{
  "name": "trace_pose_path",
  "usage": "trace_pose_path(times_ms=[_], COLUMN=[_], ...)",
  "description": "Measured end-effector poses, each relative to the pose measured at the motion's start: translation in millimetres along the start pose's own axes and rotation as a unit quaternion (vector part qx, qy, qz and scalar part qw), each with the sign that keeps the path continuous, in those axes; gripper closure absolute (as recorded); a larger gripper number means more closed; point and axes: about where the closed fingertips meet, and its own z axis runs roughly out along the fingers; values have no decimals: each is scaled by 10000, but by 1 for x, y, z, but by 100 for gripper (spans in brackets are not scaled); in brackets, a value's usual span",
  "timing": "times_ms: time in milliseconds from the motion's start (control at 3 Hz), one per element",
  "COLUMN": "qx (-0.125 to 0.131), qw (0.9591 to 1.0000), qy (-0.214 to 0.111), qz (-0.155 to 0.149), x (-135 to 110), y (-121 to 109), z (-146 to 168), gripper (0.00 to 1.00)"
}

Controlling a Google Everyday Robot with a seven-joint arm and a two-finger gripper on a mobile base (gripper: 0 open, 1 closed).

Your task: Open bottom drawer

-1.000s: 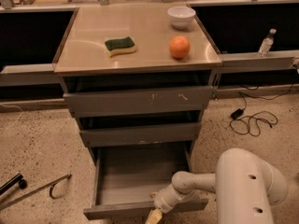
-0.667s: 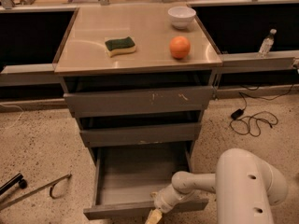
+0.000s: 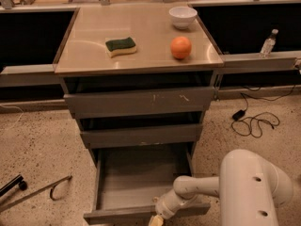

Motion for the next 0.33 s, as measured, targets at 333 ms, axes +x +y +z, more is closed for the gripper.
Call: trace_pose_path(times_ms=[333], qx=[0], qw=[10000], qy=[0], qz=[0], x=[-1], y=[0], z=[0], gripper=[0])
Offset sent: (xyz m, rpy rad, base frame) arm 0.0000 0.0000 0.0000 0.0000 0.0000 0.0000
